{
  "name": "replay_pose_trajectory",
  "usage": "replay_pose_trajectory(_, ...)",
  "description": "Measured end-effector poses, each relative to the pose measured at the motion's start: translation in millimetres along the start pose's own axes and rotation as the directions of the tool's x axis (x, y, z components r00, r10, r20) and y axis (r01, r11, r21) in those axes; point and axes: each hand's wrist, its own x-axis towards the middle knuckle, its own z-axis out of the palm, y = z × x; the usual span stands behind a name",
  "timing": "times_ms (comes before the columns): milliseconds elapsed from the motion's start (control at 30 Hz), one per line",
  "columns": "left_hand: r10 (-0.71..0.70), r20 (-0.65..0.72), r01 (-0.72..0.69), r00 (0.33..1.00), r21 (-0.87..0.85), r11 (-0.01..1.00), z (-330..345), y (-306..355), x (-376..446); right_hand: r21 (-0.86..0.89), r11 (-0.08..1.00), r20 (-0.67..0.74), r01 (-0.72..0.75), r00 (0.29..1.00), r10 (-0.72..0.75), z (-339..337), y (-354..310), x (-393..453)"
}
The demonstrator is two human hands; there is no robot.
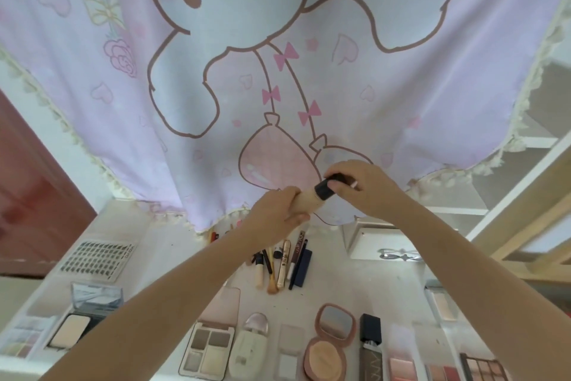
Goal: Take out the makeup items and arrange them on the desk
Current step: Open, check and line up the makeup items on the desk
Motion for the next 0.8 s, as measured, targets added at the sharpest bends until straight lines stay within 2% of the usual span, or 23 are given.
replay_pose_trajectory(67, -0.007, 0.04, 0.005, 0.999, 0.045, 0.999, -1, 0, -2, 0.045, 0.994, 0.027, 0.099, 0.995, -0.101, -2, 1, -7)
replay_pose_trajectory(100, -0.013, 0.042, 0.011, 0.999, 0.049, 0.999, 0, 0, -3, 0.069, 0.994, 0.034, 0.087, 0.995, -0.09, -3, 1, -9)
replay_pose_trajectory(200, -0.015, 0.001, 0.015, 1.0, 0.08, 0.997, 1, 3, -8, 0.051, 0.993, 0.085, -0.103, 0.991, 0.099, -3, -2, -11)
replay_pose_trajectory(267, 0.01, -0.006, -0.01, 1.0, 0.136, 0.991, 2, 5, -10, -0.027, 0.988, 0.087, -0.151, 0.984, 0.153, -3, -4, -13)
replay_pose_trajectory(333, 0.022, -0.005, -0.021, 1.0, 0.165, 0.986, 3, 6, -12, -0.091, 0.991, 0.048, -0.093, 0.994, 0.098, -5, -5, -16)
replay_pose_trajectory(400, 0.006, -0.006, -0.005, 1.0, 0.158, 0.987, 2, 7, -14, 0.001, 1.0, 0.067, 0.005, 0.998, -0.005, -9, -3, -21)
replay_pose_trajectory(467, 0.001, 0.0, -0.001, 1.0, 0.166, 0.986, 2, 7, -15, 0.125, 0.991, 0.108, -0.042, 0.994, 0.029, -11, -2, -22)
replay_pose_trajectory(500, 0.004, 0.004, -0.004, 1.0, 0.171, 0.985, 3, 7, -16, 0.131, 0.987, 0.122, -0.096, 0.989, 0.08, -10, -2, -22)
replay_pose_trajectory(600, 0.012, 0.018, -0.015, 1.0, 0.189, 0.982, 6, 8, -18, 0.012, 0.985, 0.123, -0.172, 0.978, 0.169, -2, -3, -19)
replay_pose_trajectory(667, 0.005, 0.033, -0.012, 0.999, 0.201, 0.98, 9, 7, -17, -0.057, 0.992, 0.072, -0.11, 0.991, 0.114, -1, -3, -22)
replay_pose_trajectory(733, -0.014, 0.043, 0.006, 0.999, 0.187, 0.982, 11, 5, -16, 0.014, 1.0, 0.071, -0.01, 0.997, 0.009, -2, -1, -27)
replay_pose_trajectory(800, -0.019, 0.052, 0.009, 0.998, 0.185, 0.983, 13, 2, -17, 0.121, 0.991, 0.127, -0.058, 0.991, 0.043, -4, -1, -29)
